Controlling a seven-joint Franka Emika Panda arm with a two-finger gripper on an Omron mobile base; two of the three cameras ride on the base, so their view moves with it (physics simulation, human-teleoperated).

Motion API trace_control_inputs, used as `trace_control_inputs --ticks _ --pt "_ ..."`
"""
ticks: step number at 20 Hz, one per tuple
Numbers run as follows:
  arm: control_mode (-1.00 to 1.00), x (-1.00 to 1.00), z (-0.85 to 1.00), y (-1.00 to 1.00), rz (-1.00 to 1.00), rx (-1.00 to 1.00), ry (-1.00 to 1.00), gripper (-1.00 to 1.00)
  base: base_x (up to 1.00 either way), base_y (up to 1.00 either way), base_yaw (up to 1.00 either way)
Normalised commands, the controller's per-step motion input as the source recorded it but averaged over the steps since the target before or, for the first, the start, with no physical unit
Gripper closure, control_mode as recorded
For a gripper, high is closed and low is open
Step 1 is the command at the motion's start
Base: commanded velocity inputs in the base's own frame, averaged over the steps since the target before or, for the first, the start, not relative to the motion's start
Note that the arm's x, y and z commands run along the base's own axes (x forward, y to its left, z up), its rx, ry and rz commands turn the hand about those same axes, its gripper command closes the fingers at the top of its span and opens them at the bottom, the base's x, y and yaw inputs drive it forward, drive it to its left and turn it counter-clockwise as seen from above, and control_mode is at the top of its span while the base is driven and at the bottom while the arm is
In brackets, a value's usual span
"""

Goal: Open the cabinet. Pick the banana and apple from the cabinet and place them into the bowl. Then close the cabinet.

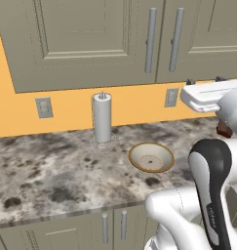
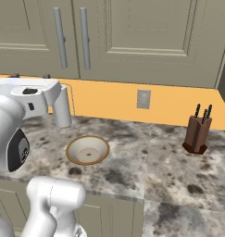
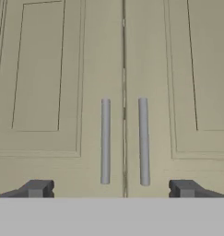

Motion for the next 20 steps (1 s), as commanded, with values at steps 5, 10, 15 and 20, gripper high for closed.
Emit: trace_control_inputs --ticks 5,10,15,20 --pt "-1.00 -0.03 0.03 0.00 0.00 0.00 -0.05 -1.00 0.00 0.00 0.00" --pt "-1.00 -0.03 0.11 0.33 0.00 0.00 -0.09 -1.00 0.00 0.00 0.00" --pt "-1.00 0.31 0.10 0.27 -0.02 0.00 0.00 -1.00 0.00 0.00 0.00" --pt "-1.00 0.73 0.00 0.00 -0.05 0.00 0.09 -1.00 0.00 0.00 0.00"
